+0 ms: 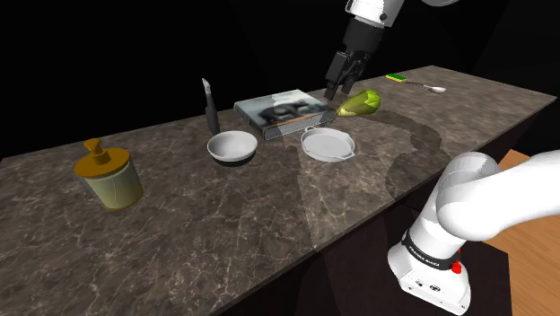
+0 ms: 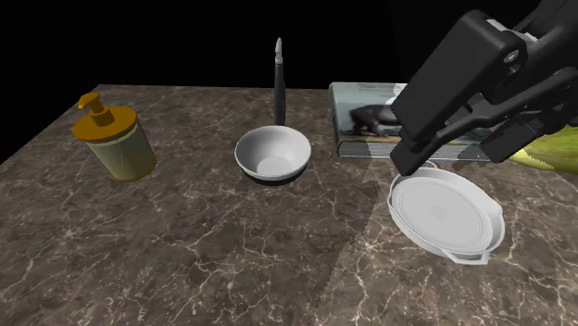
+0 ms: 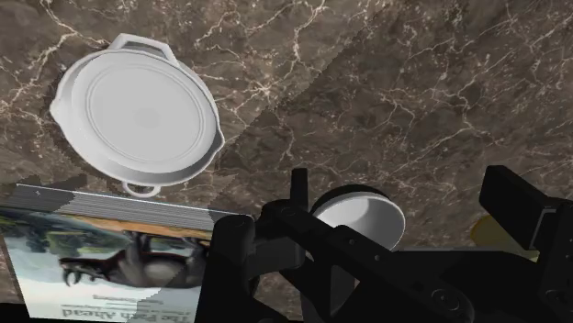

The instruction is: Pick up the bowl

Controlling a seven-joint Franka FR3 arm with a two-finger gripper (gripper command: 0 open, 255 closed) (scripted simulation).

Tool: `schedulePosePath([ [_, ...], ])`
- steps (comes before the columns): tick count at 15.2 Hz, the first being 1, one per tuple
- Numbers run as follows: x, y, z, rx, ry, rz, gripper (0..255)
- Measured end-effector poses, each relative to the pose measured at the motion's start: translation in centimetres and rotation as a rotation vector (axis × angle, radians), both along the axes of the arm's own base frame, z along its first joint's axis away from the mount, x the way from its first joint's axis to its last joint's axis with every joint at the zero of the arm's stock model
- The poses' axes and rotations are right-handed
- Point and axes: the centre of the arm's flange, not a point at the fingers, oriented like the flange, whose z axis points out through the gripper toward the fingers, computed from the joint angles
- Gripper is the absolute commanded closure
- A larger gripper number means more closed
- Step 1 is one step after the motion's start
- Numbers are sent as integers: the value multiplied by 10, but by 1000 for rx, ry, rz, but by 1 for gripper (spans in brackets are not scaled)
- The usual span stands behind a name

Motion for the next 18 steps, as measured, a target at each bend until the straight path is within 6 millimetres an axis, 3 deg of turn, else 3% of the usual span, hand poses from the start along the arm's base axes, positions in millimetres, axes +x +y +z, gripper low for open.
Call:
schedulePosePath([
  [3,13,-2,-9,7,5,0,0],
  [18,184,-24,-117,88,60,-8,0],
])
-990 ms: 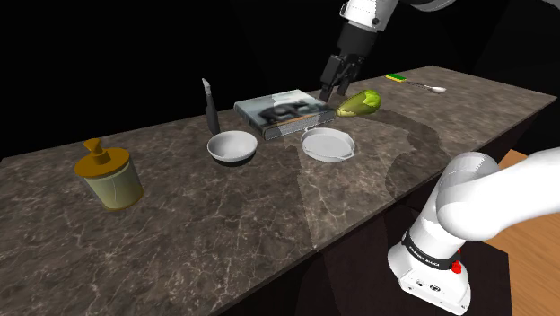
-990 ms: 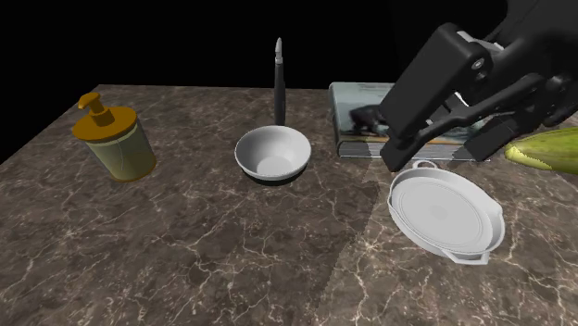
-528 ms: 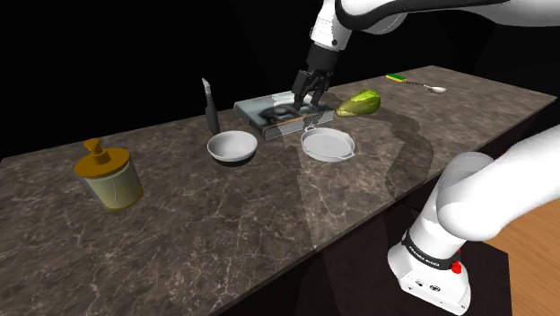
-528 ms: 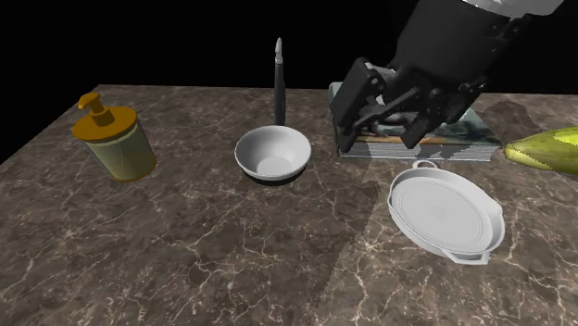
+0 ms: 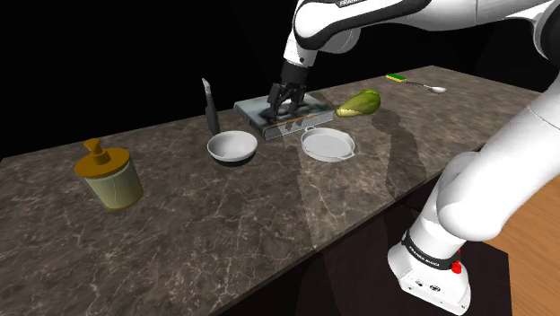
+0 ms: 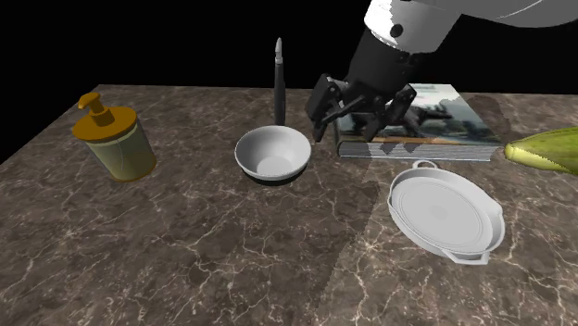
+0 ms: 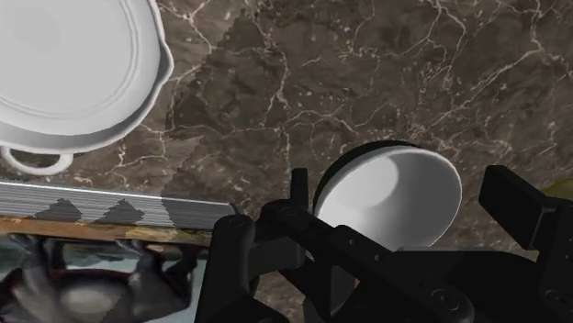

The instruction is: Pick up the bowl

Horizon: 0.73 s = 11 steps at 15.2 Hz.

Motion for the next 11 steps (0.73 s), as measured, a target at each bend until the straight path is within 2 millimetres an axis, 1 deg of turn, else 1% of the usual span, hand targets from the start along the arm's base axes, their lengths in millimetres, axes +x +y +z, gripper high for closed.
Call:
schedulePosePath([
  [1,10,-4,-8,5,4,-1,0],
  [3,31,-3,-24,17,12,-2,0],
  [4,45,-4,-32,22,15,-2,0],
  [7,76,-9,-56,38,27,-4,0],
  [9,96,-7,-71,49,35,-5,0],
  [11,122,-10,-90,60,42,-7,0],
])
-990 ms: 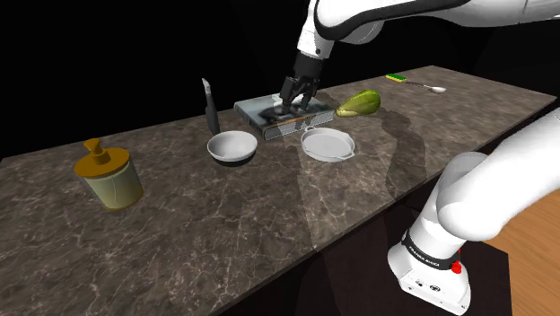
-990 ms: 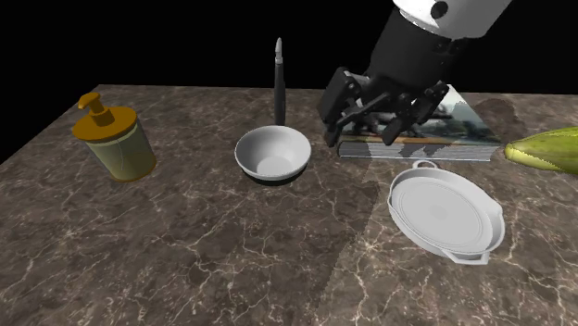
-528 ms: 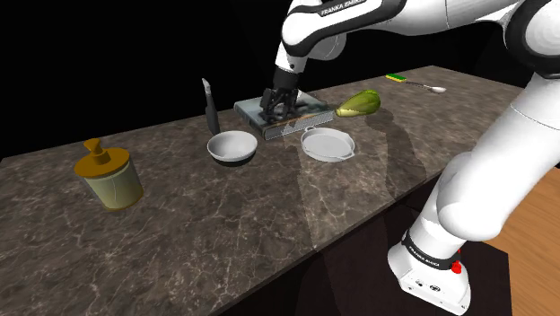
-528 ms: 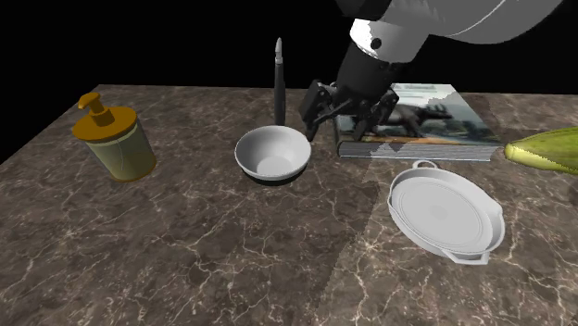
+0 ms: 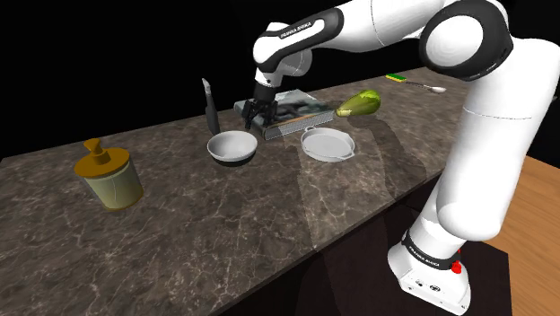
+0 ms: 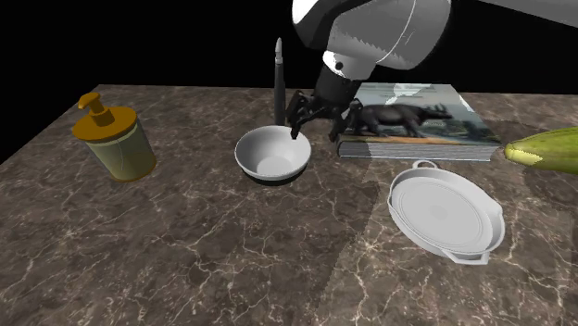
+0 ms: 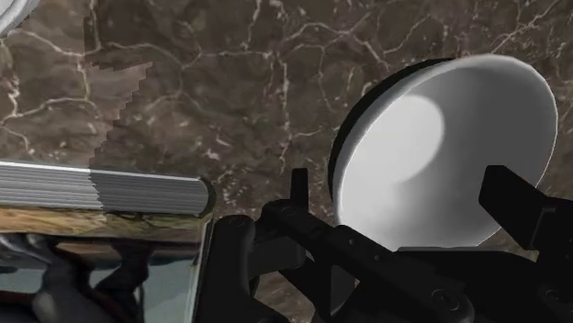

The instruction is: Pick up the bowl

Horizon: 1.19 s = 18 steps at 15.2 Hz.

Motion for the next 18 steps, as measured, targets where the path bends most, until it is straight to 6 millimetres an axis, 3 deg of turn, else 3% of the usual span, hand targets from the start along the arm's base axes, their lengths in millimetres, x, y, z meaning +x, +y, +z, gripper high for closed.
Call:
schedulePosePath([
  [5,46,-5,-36,23,17,-2,0],
  [12,49,-7,-75,26,18,-2,0],
  [13,49,-7,-77,26,18,-2,255],
  [18,50,-7,-78,26,17,-2,255],
])
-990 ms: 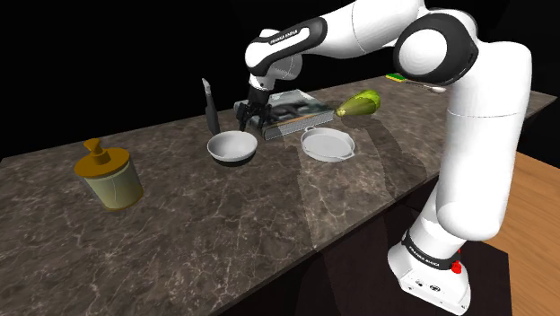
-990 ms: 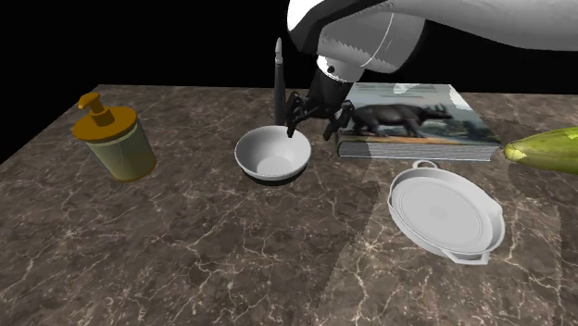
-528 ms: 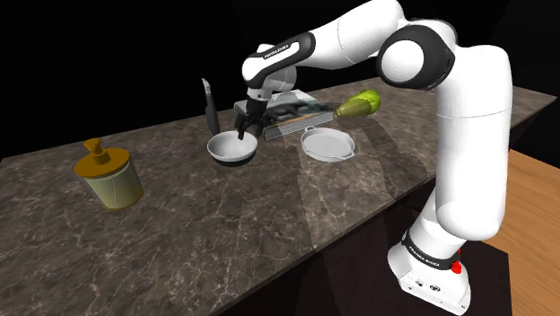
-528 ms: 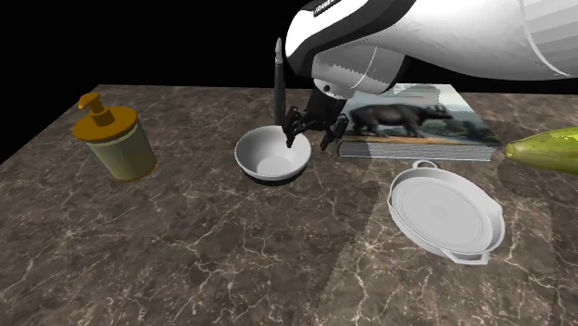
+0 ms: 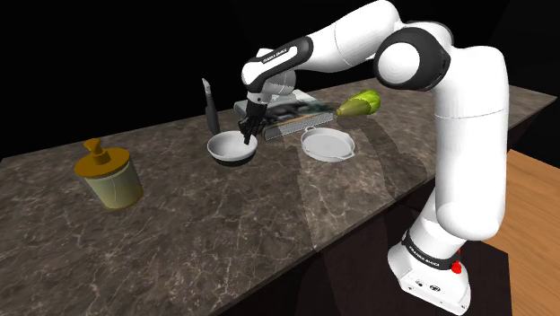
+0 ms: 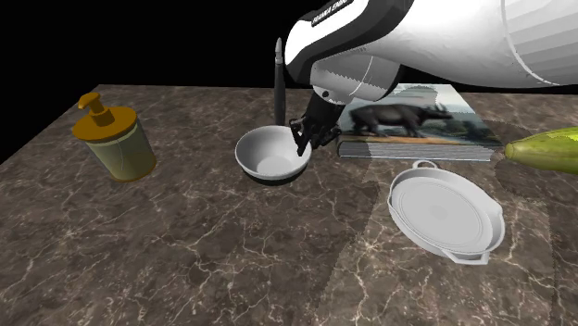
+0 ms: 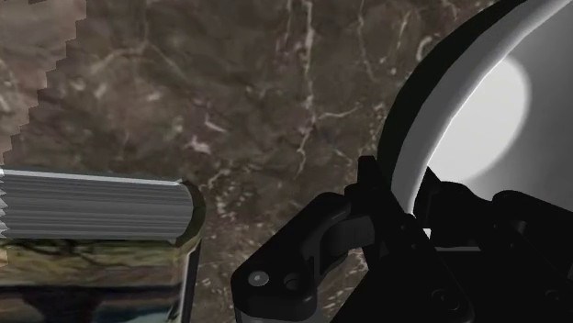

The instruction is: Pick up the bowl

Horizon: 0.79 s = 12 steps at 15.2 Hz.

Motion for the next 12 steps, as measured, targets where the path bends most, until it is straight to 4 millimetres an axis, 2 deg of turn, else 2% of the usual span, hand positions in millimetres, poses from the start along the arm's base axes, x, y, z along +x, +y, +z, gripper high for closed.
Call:
schedulePosePath([
  [6,-1,1,2,0,0,0,255],
  [12,-1,0,30,0,1,0,255],
])
